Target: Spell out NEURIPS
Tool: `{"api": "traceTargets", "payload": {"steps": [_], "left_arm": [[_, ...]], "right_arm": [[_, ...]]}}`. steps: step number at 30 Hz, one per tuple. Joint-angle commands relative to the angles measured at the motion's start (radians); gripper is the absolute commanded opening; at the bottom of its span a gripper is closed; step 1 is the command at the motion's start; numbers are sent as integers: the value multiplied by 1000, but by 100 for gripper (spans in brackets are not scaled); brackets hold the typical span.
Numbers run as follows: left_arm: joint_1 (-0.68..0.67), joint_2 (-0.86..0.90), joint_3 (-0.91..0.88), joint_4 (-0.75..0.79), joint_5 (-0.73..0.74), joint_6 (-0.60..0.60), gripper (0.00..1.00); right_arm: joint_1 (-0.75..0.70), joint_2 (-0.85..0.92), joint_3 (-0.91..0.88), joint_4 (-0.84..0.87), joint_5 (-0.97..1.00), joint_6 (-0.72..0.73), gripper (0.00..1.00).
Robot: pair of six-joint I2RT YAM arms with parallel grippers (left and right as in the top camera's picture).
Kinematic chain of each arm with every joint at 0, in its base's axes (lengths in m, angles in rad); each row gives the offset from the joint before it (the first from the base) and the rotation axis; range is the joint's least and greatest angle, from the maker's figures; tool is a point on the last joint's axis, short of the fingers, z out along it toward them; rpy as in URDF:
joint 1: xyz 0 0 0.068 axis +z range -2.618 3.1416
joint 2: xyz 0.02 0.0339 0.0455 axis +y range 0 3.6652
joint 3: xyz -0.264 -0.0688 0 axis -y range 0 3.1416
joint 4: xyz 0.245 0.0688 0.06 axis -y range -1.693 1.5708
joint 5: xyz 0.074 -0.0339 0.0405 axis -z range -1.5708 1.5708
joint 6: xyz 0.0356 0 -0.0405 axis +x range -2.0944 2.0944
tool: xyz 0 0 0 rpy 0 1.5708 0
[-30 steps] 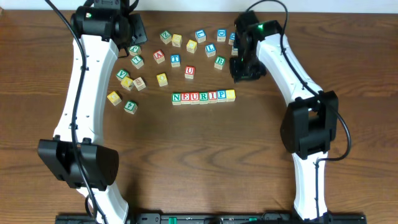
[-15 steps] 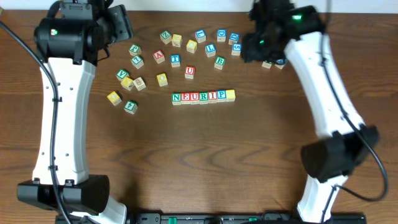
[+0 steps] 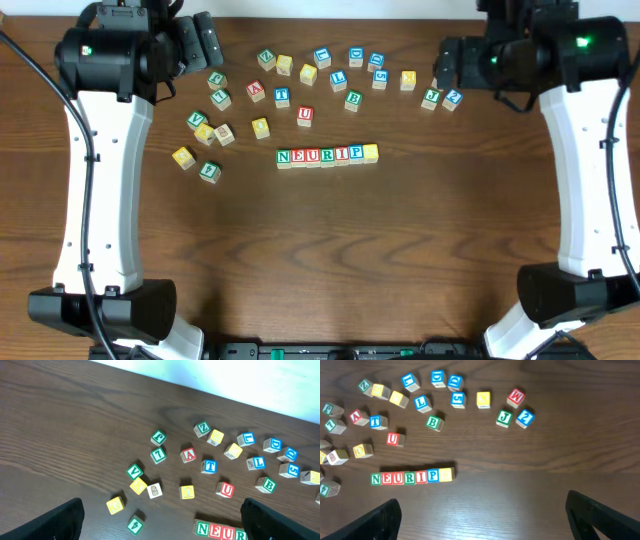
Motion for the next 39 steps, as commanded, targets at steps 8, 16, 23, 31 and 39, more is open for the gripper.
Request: {"api": "traceTargets", "payload": {"steps": [8,16,23,31,39], "left_arm": [[3,5,2,-3,-6,9,98],[3,5,2,-3,-6,9,98],[3,5,2,-3,-6,9,98],[3,5,2,-3,-6,9,98],[3,5,2,-3,-6,9,98]], "right_arm": [[-13,-71,14,-6,0,1,99],[-12,-70,14,-17,1,0,99],[-13,-70,14,-48,72,-14,99],[-43,-77,-14,79,98,-95,99],[-64,-180,-109,214,64,-195,99]]}}
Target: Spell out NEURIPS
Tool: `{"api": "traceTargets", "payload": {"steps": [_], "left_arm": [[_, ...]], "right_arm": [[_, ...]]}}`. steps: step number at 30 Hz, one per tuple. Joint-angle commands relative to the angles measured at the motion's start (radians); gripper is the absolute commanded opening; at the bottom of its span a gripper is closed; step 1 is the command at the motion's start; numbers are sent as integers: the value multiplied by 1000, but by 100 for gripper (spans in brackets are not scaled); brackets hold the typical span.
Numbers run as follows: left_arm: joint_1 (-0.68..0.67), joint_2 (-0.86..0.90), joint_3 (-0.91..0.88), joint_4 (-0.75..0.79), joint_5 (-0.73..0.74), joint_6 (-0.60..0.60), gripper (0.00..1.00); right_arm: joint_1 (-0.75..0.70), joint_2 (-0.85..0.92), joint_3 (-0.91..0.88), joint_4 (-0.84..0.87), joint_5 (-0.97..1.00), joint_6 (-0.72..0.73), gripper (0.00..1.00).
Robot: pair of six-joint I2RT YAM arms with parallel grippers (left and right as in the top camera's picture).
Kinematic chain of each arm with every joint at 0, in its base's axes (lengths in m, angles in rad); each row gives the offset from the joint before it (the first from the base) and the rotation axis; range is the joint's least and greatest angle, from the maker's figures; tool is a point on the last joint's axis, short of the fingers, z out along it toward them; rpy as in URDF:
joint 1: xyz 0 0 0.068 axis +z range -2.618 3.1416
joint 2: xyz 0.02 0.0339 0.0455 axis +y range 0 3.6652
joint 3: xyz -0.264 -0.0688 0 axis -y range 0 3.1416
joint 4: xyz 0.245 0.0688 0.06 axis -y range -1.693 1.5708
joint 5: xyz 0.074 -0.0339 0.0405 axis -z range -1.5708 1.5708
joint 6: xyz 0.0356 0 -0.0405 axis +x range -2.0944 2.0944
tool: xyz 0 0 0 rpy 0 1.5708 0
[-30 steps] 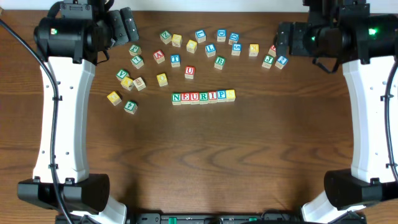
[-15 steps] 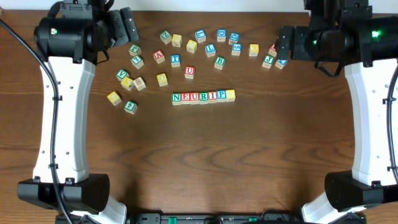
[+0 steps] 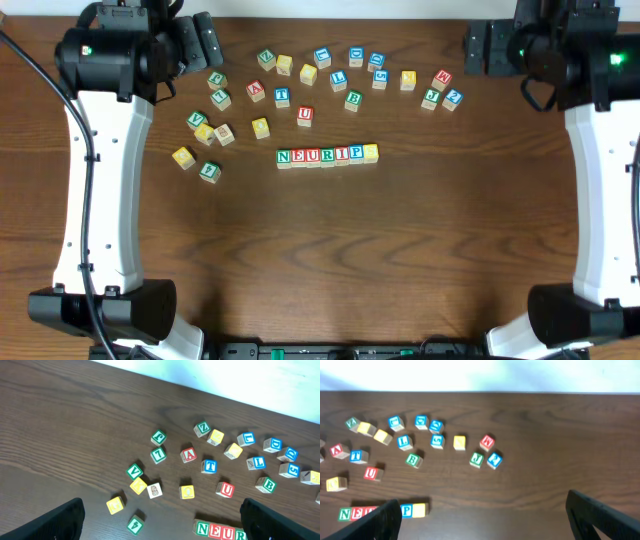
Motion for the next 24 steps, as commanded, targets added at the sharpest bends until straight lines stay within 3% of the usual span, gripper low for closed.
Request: {"api": "traceTargets", "payload": {"steps": [1,9,24], "left_arm": [[3,5,2,-3,-6,9,98],[3,5,2,-3,-6,9,98],[3,5,2,-3,-6,9,98]], "right_arm": [[-24,-99,-53,32,-11,-52,99],[-85,-355,-379,218,-19,-77,99],[-115,-1151,-1417,786,-22,-77,99]]}}
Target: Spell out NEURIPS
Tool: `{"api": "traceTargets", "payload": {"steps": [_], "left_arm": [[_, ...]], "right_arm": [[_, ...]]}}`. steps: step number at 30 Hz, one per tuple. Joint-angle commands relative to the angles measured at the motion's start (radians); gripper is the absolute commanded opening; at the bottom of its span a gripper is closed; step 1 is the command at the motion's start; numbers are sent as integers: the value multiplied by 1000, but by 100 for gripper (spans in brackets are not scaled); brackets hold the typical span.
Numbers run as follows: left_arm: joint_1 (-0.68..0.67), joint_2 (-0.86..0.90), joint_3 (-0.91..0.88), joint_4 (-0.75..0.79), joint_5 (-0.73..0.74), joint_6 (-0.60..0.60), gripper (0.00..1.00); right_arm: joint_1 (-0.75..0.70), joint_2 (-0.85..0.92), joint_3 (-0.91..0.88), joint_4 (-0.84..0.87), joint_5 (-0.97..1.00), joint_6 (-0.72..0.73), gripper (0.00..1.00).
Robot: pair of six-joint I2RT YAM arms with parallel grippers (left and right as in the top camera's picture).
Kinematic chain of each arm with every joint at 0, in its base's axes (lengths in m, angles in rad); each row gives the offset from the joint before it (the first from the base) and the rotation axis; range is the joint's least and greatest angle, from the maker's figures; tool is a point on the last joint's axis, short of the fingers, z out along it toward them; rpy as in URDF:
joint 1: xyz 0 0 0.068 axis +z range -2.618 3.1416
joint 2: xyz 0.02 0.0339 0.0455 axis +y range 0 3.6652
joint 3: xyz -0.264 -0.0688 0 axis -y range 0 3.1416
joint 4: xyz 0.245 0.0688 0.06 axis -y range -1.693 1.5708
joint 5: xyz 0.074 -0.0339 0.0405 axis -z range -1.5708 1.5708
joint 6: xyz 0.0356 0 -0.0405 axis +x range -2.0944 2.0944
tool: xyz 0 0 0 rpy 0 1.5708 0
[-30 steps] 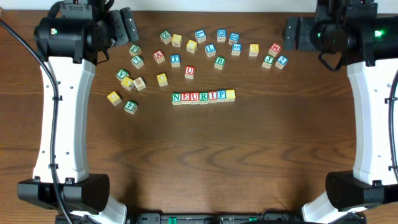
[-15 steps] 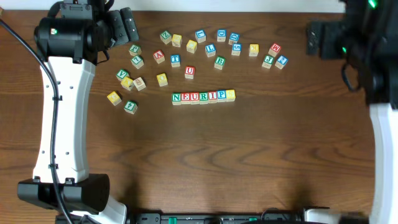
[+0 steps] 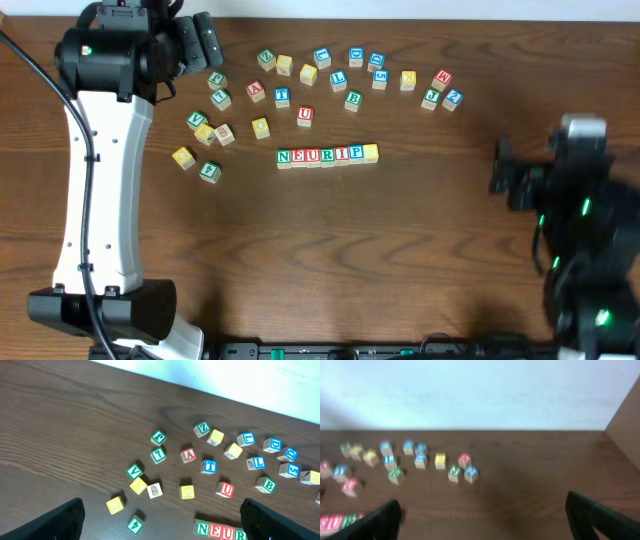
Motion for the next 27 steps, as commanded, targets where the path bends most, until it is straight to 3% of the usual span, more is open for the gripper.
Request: {"api": "traceTargets", "payload": {"steps": [1,7,14,21,27], "left_arm": [[3,5,2,-3,-6,9,98],[3,5,2,-3,-6,9,98],[3,5,2,-3,-6,9,98],[3,5,2,-3,-6,9,98],[3,5,2,-3,-6,9,98]], "right_arm": [[-4,-159,-190,75,-2,-8,99],[-4,-401,-477,212,-29,-6,99],[-4,-570,-689,325,-37,63,99],[-4,-670,-819,367,-56,67,99],[-4,-683,-826,373,-55,63,99]]}}
